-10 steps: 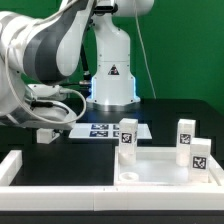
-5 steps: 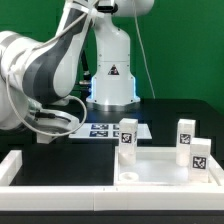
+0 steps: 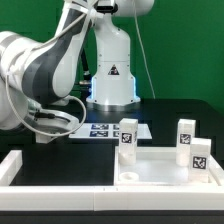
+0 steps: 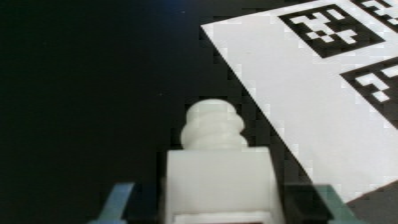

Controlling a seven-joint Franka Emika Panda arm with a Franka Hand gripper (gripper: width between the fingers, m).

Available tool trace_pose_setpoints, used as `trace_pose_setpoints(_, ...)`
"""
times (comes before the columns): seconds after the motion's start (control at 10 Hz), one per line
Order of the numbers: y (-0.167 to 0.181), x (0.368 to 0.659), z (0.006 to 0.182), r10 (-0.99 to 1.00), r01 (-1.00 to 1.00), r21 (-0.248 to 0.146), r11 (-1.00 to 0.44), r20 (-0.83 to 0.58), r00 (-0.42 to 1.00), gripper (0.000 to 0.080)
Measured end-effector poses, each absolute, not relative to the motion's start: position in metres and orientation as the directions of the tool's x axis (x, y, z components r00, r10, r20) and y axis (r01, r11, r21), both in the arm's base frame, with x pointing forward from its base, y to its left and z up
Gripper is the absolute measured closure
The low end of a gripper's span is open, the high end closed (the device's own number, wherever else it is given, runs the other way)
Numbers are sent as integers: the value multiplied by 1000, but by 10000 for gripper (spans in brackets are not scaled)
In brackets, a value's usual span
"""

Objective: Assemble square table

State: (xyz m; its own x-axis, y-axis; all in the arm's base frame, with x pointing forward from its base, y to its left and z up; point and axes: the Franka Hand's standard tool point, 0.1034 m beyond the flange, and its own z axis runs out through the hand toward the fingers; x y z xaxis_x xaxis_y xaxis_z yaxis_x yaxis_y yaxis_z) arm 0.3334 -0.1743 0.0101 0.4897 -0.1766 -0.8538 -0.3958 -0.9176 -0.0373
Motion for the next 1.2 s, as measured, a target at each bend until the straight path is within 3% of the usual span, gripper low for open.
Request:
trace_pose_setpoints(0.4,-173,338,15,-172,-394,-41,-918,-855,490,512)
trace_pose_setpoints(0.6,-153,386,68,-131,-357,-90,-930,-826,548,512)
trace_pose_setpoints(0.7,-143,396,87,-153,-370,-79,-926,-817,557,512)
trace_pose_setpoints(0.8,-143,398,92,-164,-377,-74,-923,-811,562,512)
trace_pose_setpoints(0.9,-149,396,84,-183,-378,-66,-923,-790,585,512)
trace_pose_setpoints(1.2,-148,407,82,-226,-350,-72,-934,-639,736,511)
